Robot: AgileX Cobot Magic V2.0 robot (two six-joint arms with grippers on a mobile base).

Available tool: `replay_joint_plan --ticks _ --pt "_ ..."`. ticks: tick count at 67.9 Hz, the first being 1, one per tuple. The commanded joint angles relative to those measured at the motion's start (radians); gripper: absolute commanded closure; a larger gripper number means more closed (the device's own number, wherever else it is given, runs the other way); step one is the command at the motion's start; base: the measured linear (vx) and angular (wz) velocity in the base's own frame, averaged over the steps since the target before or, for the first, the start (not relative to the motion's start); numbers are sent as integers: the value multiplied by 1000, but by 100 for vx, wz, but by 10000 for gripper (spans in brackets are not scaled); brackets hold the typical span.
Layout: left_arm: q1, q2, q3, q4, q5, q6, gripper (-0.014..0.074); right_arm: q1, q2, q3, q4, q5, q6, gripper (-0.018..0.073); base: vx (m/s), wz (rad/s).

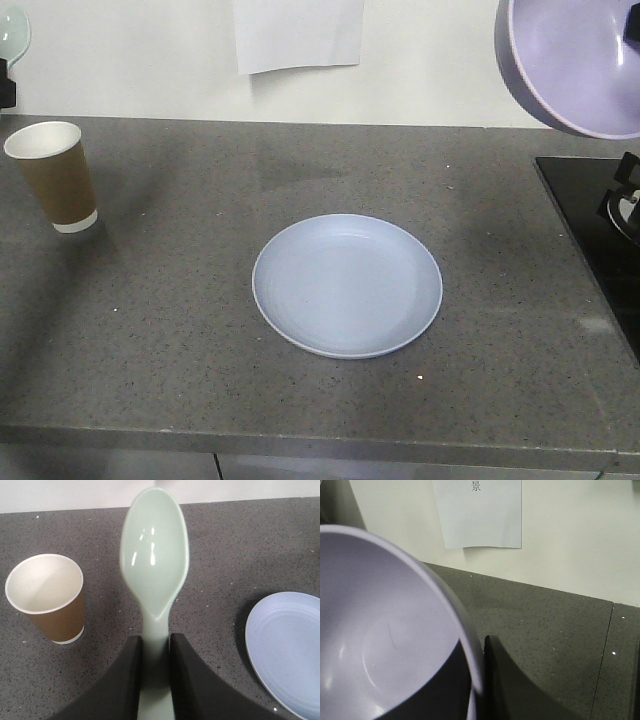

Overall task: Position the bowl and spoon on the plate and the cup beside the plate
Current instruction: 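Drive the base closer, centering the pale blue plate ahead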

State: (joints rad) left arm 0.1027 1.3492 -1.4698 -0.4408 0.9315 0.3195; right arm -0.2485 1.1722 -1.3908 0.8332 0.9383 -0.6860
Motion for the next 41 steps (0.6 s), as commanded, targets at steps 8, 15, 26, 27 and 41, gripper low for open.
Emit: replay_joint_plan --ticks 8,15,26,27,41 --pt "1 -29 -23 -34 -54 0 603 -6 -20 -30 51 -50 -6 562 3 0" --pt "1 -29 -23 -34 -54 0 603 -6 -20 -30 51 -50 -6 562 3 0" --pt "1 -29 -23 -34 -54 0 603 -6 -20 -30 51 -49 -6 562 3 0" --pt "1 -29 -23 -34 -54 0 603 -6 -20 -30 51 -49 -6 562 3 0" --pt "1 -29 -23 -34 -54 0 603 -6 -20 -30 51 -50 -6 562 3 0"
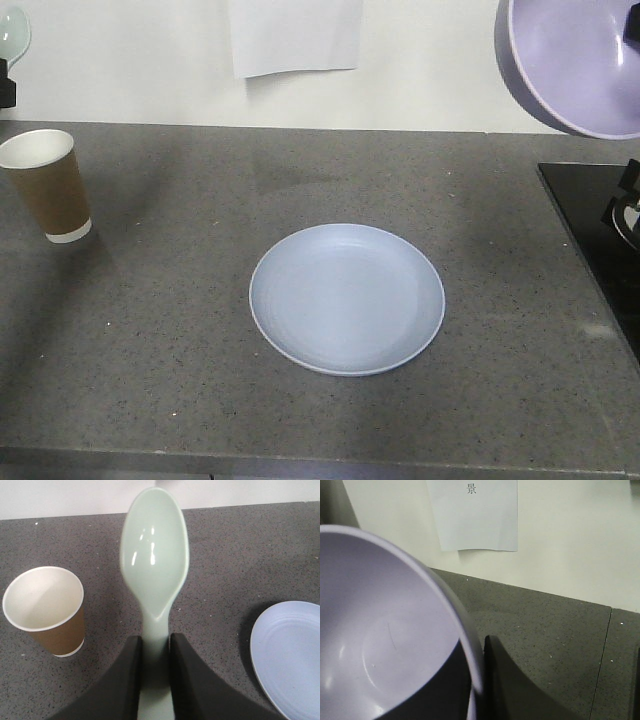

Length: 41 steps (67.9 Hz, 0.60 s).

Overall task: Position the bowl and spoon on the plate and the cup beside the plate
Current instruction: 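Drive the base closer, centering the pale blue plate ahead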

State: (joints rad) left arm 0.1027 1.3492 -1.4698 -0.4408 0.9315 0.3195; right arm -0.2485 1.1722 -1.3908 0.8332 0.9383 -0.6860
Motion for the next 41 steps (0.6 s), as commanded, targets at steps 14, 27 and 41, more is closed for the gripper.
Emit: replay_joint_plan --ticks 14,27,41 --pt "1 -29 -23 -34 -54 0 603 -6 -20 -30 51 -50 -6 562 3 0" --pt "1 -29 -23 -34 -54 0 603 -6 -20 -30 51 -50 -6 562 3 -1" --pt "1 -29 -23 -34 -54 0 603 -6 -20 -30 51 -50 -6 562 2 0"
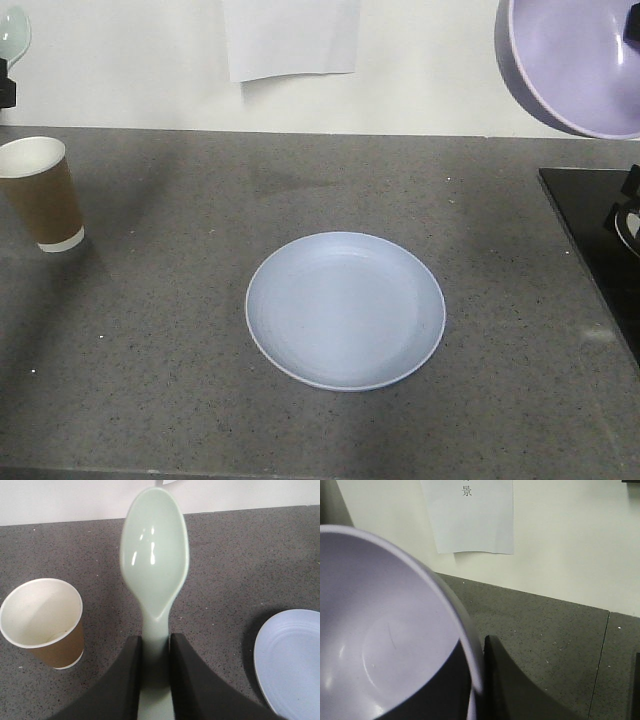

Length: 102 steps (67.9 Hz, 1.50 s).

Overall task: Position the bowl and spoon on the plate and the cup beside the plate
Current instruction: 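Drive the base closer, centering the pale blue plate ahead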

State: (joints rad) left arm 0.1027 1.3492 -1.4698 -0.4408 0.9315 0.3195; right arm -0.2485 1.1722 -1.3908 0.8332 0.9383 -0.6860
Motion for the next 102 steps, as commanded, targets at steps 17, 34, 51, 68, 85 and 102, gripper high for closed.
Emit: replay_joint_plan --ticks 17,34,51,68,85,102 --pt "1 -29 -23 -34 -54 0 603 -6 -20 -30 51 -50 -6 562 3 -1" --pt "1 -29 -23 -34 -54 0 603 -6 -20 -30 51 -50 -6 562 3 -1" --pt "1 -29 -23 -34 -54 0 603 -6 -20 -30 51 -50 -6 562 3 -1" --pt "1 -29 -23 -34 -54 0 603 -6 -20 -30 51 -50 -6 562 2 -1" --pt "1 -29 -23 -34 -54 0 603 -6 -20 -30 51 -50 -6 562 2 -1" --pt "1 -29 -23 -34 -54 0 603 -6 -20 -30 51 -50 -6 562 2 0"
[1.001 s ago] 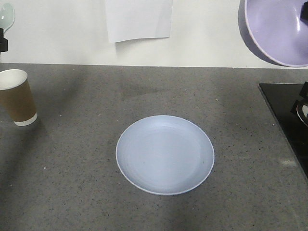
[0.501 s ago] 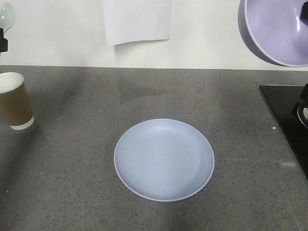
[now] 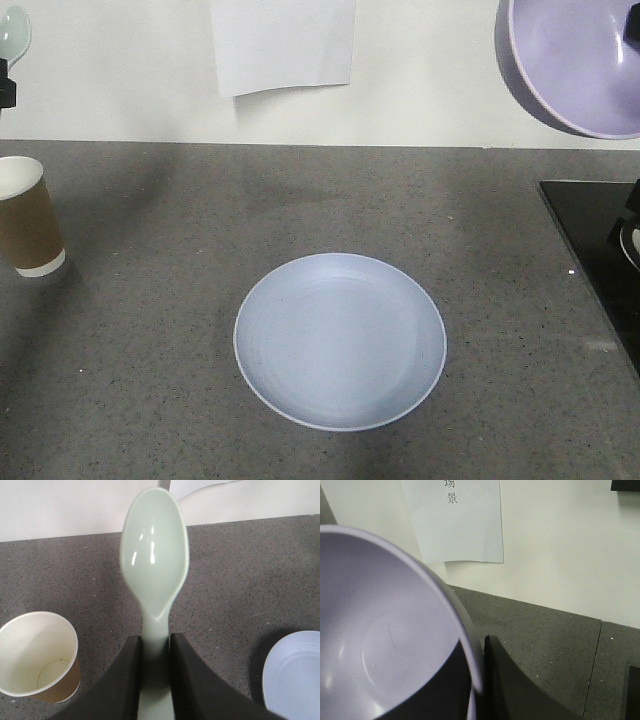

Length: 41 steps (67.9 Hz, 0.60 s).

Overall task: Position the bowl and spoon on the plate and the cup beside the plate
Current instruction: 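Drive the base closer, centering the pale blue plate ahead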

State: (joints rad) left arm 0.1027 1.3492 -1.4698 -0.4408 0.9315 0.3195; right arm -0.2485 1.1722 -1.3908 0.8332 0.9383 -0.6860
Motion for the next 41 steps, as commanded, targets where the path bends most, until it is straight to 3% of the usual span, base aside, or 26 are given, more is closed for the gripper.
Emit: replay_joint_plan --ticks 1,41 --pt "1 -29 -23 -34 -54 0 603 -6 -20 -30 51 -50 -6 562 2 0" --pt "1 -29 -23 -34 -54 0 603 -6 -20 -30 51 -50 -6 562 2 0"
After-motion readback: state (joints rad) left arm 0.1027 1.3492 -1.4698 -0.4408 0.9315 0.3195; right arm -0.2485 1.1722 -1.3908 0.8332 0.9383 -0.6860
